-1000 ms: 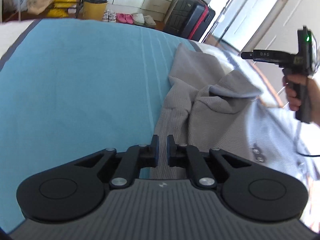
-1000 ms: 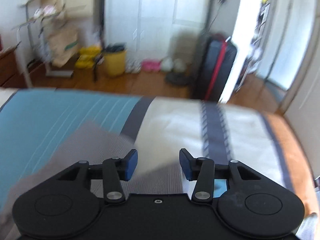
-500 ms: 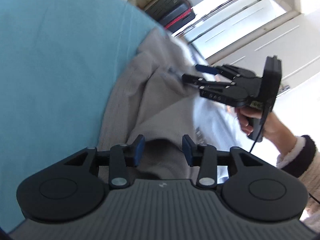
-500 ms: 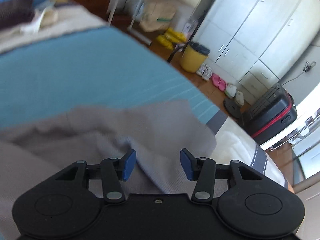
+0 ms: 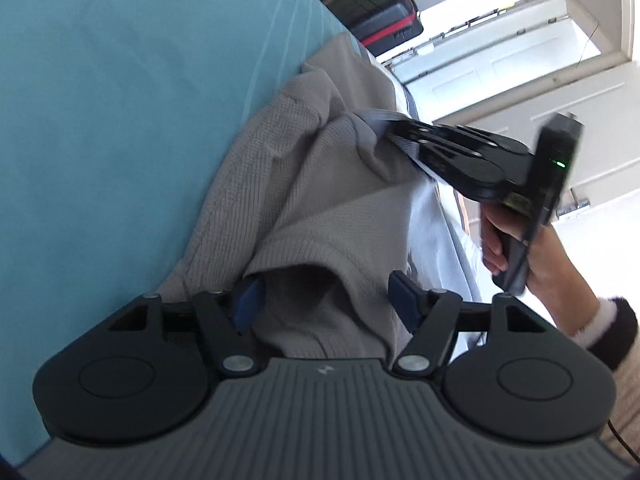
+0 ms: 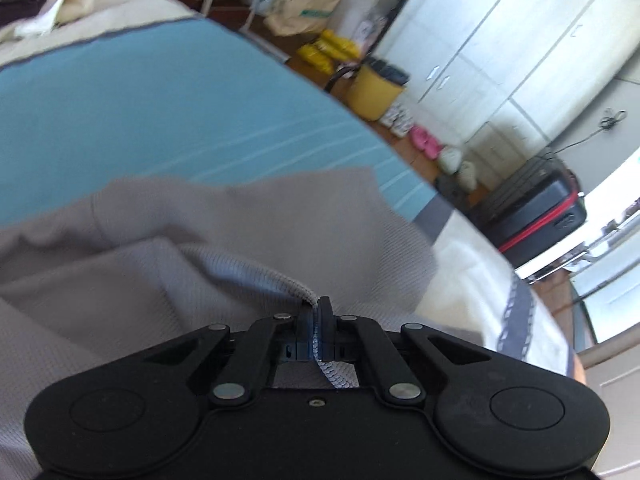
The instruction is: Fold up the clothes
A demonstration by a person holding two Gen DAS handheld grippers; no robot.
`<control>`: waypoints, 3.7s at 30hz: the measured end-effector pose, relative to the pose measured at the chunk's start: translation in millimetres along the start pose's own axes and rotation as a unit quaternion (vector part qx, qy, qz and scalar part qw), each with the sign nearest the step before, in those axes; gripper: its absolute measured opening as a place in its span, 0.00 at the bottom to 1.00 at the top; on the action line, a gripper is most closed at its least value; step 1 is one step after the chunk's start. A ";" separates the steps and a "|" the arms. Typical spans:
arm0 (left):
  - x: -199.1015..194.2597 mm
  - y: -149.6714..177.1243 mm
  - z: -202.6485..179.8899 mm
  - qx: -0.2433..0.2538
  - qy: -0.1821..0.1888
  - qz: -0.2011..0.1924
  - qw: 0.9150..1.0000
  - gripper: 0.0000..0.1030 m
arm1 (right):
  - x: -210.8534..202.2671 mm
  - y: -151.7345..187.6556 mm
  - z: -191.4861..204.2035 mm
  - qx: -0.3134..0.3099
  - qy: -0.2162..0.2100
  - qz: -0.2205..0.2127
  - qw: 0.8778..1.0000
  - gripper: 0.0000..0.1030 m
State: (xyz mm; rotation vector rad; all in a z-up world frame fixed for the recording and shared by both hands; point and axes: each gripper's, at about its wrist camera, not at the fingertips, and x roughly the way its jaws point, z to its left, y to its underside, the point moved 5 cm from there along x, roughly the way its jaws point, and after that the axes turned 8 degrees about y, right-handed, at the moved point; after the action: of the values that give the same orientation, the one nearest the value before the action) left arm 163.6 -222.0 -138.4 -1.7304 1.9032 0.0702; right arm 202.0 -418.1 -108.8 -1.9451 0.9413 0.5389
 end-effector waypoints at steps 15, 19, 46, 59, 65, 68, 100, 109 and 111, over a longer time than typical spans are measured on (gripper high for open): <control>-32.3 24.2 -25.0 0.110 -0.105 -0.040 0.988 0.03 | -40.1 -44.6 -34.8 0.053 0.044 -0.099 0.993 0.00; -28.3 18.7 2.1 0.080 -0.116 -0.034 0.989 0.02 | -18.8 -56.7 -22.6 0.040 0.042 -0.088 0.994 0.00; -43.8 31.7 23.6 -0.059 -0.040 -0.046 0.996 0.55 | -119.7 123.9 26.4 0.125 -0.004 0.050 0.991 0.58; -61.2 50.2 -32.4 0.089 -0.183 -0.099 0.974 0.09 | -120.9 152.4 31.6 0.174 -0.026 0.044 0.983 0.59; -51.6 54.4 -9.0 0.041 -0.209 -0.052 0.976 0.09 | -123.3 182.3 27.3 0.213 -0.056 0.043 0.974 0.62; -49.0 52.2 -11.0 0.043 -0.216 -0.052 0.974 0.10 | -125.8 199.6 13.5 0.254 -0.064 0.043 0.964 0.62; 101.0 127.5 -202.0 0.124 -0.127 0.045 0.983 0.55 | -215.0 420.7 -129.3 0.431 0.039 0.033 0.901 0.63; 187.0 142.9 -236.8 0.190 -0.144 0.096 0.966 0.55 | -197.9 428.5 -132.7 0.466 0.019 -0.004 0.885 0.09; 194.4 144.8 -240.6 0.196 -0.141 0.099 0.965 0.55 | -198.7 422.9 -131.3 0.431 0.021 0.005 0.902 0.09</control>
State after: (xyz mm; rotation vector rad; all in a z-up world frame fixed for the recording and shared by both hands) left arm -60.7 -469.4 -67.0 -1.1983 1.7317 0.0110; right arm -252.5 -586.9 -129.8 -1.1457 0.9902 0.0397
